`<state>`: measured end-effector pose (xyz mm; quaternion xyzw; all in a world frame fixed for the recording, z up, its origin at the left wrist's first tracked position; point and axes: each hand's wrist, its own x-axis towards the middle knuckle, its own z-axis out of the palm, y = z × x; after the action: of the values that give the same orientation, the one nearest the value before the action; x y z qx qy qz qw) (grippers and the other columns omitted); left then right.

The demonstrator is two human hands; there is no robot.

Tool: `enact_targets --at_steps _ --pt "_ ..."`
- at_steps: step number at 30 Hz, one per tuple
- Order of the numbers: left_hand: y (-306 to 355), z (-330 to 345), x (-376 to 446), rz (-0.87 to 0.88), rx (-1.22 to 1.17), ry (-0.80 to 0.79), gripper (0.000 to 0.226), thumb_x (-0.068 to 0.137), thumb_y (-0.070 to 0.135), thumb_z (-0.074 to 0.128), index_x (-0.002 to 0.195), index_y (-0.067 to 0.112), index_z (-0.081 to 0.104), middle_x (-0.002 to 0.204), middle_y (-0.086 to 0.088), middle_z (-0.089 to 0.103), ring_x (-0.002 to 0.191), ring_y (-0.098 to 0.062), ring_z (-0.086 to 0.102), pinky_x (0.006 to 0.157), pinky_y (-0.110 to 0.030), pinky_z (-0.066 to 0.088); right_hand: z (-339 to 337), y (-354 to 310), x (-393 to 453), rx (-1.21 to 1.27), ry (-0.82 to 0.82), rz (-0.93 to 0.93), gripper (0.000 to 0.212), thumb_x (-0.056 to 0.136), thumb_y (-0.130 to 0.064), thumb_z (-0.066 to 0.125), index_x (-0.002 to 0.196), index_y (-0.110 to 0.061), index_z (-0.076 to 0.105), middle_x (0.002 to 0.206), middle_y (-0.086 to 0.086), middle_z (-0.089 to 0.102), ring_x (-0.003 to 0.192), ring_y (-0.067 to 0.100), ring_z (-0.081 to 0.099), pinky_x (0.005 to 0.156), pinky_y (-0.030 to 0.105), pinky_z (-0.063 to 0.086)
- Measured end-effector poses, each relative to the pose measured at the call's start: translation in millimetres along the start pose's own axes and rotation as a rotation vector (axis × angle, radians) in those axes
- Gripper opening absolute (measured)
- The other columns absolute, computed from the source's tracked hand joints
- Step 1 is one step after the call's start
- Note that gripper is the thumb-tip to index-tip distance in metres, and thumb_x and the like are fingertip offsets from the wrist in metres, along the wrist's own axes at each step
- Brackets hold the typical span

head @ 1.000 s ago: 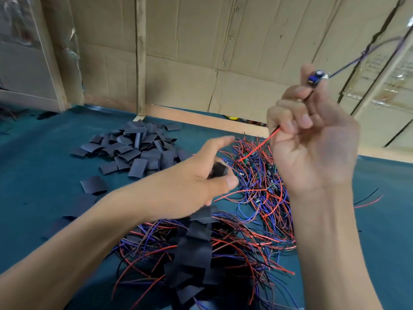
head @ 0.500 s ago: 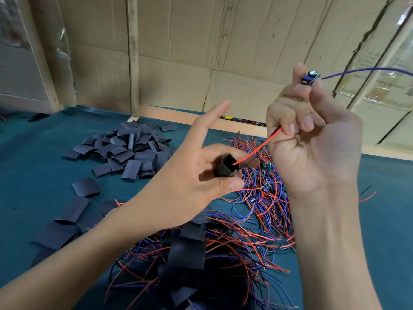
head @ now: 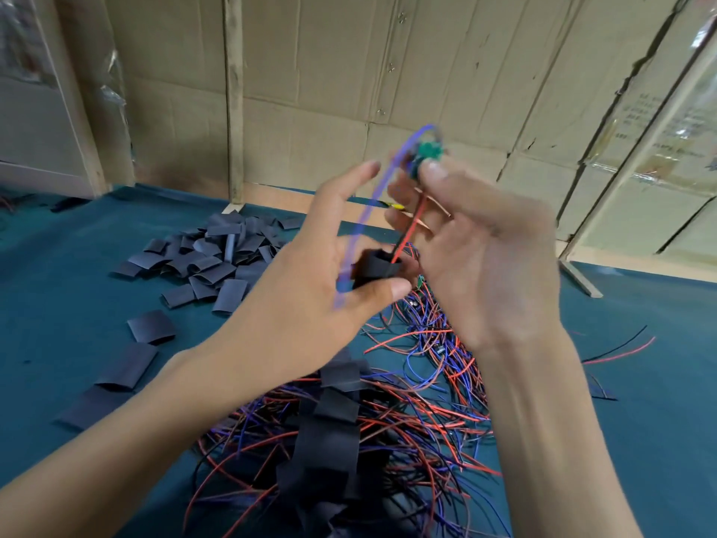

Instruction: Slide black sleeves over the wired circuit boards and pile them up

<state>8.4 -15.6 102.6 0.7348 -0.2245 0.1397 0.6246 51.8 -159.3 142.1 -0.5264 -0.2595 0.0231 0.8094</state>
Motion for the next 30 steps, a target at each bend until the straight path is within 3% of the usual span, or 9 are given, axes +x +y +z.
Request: enact_targets --at_steps 6,10,12,14,16,18,21,28,30 --pt "8.6 -16.4 6.6 0.032 0.008 0.129 0.077 0.085 0.004 0.072 0.145 0.022 0.028 0.099 0.009 0.075 0.093 -0.018 0.073 0.089 -0.033 0.057 -1.6 23.6 6.3 -0.335 -0.073 -0.034 0.01 0.077 -0.007 0.072 0.081 -0.01 0.08 0.096 0.0 0.072 0.097 0.013 0.067 0.079 0.021 0.049" --pt "6.5 -24.9 12.3 -0.059 -0.06 0.256 0.06 0.093 0.004 0.066 0.139 0.023 0.033 0.094 -0.021 0.068 0.061 -0.01 0.065 0.063 -0.02 0.055 -1.2 27.9 6.4 -0.577 -0.25 -0.089 0.023 0.093 -0.018 0.064 0.093 0.003 0.075 0.098 0.01 0.071 0.107 0.024 0.064 0.101 0.042 0.047" --pt "2.9 -23.1 9.1 0.015 0.105 0.236 0.07 0.088 0.005 0.068 0.139 0.03 0.026 0.09 -0.015 0.072 0.073 -0.021 0.07 0.076 -0.038 0.059 2.3 29.4 4.4 -0.521 -0.155 -0.032 0.032 0.096 -0.033 0.063 0.098 -0.003 0.077 0.094 0.011 0.073 0.092 0.013 0.065 0.091 0.029 0.049" --pt "0.4 -22.8 4.2 0.042 0.198 0.186 0.076 0.088 0.008 0.068 0.142 0.039 0.023 0.09 -0.008 0.074 0.083 -0.036 0.069 0.084 -0.055 0.054 3.4 32.7 4.9 -0.422 -0.002 0.043 0.043 0.092 -0.043 0.066 0.098 -0.001 0.076 0.087 0.02 0.068 0.082 0.014 0.057 0.081 0.031 0.046" --pt "-5.0 -22.9 2.8 0.064 0.272 0.178 0.079 0.089 0.009 0.069 0.142 0.045 0.022 0.095 0.0 0.073 0.089 -0.027 0.07 0.091 -0.05 0.053 3.6 33.8 6.5 -0.345 0.08 0.121 0.031 0.091 -0.035 0.07 0.098 -0.007 0.079 0.08 0.01 0.064 0.077 0.017 0.052 0.077 0.036 0.047" --pt "-8.3 -23.5 3.0 0.083 0.33 0.18 0.081 0.089 0.011 0.07 0.143 0.045 0.02 0.104 0.012 0.072 0.098 -0.013 0.069 0.097 -0.034 0.052 2.8 30.9 7.0 -0.25 0.115 0.158 0.015 0.089 -0.019 0.071 0.093 -0.009 0.081 0.078 0.001 0.064 0.068 0.014 0.049 0.071 0.034 0.048" --pt "-9.3 -25.7 2.1 0.104 0.376 0.148 0.083 0.09 0.011 0.069 0.145 0.043 0.016 0.111 0.021 0.069 0.099 -0.002 0.067 0.086 -0.012 0.048 -3.9 26.5 6.8 -0.204 0.087 0.181 0.009 0.085 -0.006 0.072 0.086 -0.007 0.08 0.086 0.008 0.068 0.064 0.012 0.052 0.063 0.029 0.048" --pt "-7.3 -28.3 3.3 0.12 0.491 0.068 0.085 0.091 0.007 0.066 0.147 0.038 0.01 0.107 0.025 0.069 0.092 0.001 0.067 0.077 -0.006 0.043 -19.2 21.4 5.4 -0.312 -0.078 0.073 0.009 0.083 -0.004 0.076 0.088 -0.009 0.081 0.097 0.016 0.077 0.082 0.028 0.073 0.081 0.038 0.058" --pt "-7.6 -28.7 3.8 0.113 0.514 0.037 0.086 0.091 0.011 0.067 0.147 0.037 0.007 0.096 0.011 0.072 0.081 -0.011 0.069 0.077 -0.017 0.05 -19.3 21.9 4.7 -0.396 -0.069 -0.028 0.014 0.08 0.0 0.078 0.091 -0.009 0.081 0.092 0.014 0.078 0.079 0.027 0.074 0.081 0.036 0.059"
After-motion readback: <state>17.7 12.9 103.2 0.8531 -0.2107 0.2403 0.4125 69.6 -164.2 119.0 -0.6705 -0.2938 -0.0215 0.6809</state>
